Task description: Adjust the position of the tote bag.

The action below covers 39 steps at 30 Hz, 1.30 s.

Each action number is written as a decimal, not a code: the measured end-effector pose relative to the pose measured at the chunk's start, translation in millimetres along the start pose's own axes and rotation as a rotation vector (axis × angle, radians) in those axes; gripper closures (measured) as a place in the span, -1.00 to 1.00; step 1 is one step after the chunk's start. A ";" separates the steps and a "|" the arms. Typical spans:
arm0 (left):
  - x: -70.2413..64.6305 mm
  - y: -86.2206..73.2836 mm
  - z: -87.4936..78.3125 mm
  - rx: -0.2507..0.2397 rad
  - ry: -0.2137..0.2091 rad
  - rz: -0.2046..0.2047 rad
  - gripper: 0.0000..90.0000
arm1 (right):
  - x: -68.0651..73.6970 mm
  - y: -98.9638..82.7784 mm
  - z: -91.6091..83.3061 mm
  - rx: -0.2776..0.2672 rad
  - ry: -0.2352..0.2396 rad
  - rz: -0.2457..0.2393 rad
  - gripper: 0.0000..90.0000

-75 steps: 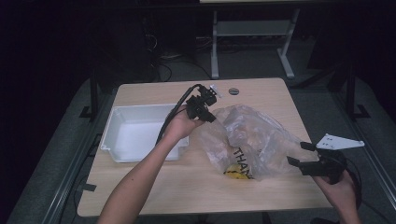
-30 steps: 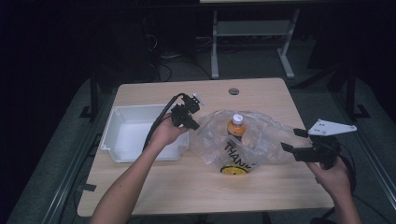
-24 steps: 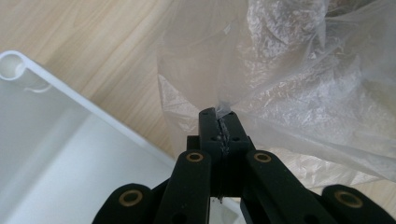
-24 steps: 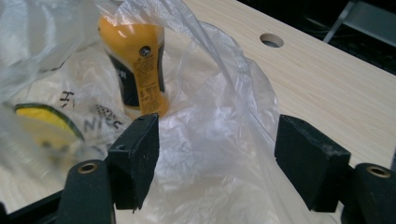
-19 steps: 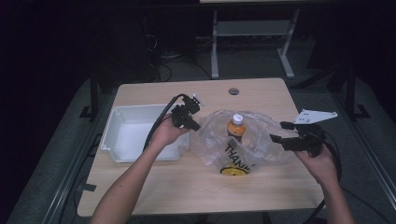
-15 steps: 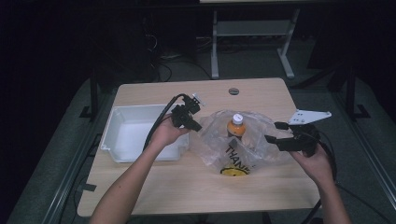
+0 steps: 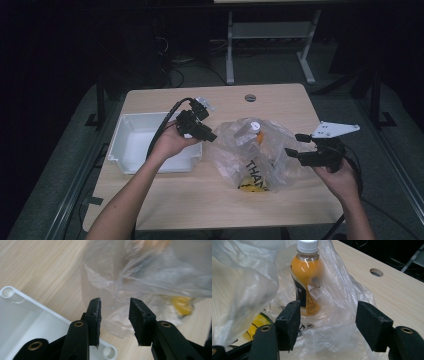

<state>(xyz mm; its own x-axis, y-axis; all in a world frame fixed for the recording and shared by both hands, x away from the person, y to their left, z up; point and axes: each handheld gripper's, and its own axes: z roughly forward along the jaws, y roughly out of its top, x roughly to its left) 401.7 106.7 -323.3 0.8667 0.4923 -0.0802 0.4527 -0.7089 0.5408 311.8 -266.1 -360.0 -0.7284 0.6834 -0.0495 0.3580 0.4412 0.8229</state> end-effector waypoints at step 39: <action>-93.7 23.8 -54.9 -0.136 -0.116 0.223 -0.03 | -4.5 -17.9 -10.2 0.014 -0.032 0.054 -0.26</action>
<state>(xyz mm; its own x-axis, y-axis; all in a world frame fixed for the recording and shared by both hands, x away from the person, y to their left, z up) 319.7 71.4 -256.9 0.9634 0.2653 -0.0381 0.2230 -0.7146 0.6630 302.7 -283.1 -368.7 -0.6887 0.7247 -0.0238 0.4046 0.4113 0.8168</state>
